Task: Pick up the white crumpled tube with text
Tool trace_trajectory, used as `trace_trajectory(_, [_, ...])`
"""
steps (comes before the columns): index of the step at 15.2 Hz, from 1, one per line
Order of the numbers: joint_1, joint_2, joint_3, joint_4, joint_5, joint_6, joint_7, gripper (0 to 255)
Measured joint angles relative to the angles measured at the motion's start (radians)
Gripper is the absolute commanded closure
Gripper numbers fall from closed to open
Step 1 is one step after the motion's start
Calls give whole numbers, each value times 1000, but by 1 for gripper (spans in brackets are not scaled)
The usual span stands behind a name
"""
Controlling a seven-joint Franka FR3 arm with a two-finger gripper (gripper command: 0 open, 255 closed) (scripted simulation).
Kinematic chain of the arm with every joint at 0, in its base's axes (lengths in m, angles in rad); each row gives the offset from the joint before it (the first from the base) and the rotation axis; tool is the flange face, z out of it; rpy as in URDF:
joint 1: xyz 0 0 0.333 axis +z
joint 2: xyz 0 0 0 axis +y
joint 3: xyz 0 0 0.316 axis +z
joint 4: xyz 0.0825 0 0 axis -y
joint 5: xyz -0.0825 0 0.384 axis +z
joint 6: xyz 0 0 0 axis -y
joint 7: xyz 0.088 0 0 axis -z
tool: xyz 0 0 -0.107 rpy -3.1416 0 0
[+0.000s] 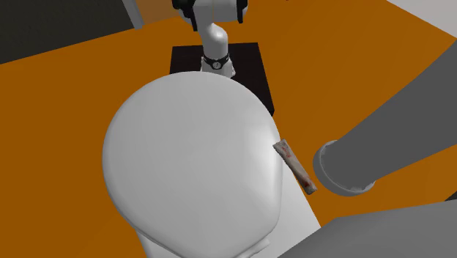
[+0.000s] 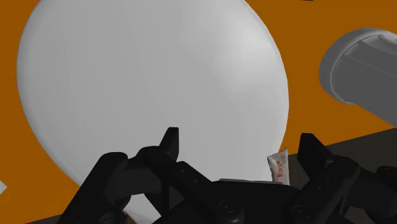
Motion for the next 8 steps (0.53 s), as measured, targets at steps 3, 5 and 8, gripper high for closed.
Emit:
trace_trajectory(3, [7,23,13,-12,1,39,1,0])
trace_trajectory(5, [18,65,33,-21,2,97,3,0])
trace_trajectory(8, [33,146,62,-22,0,189,3,0])
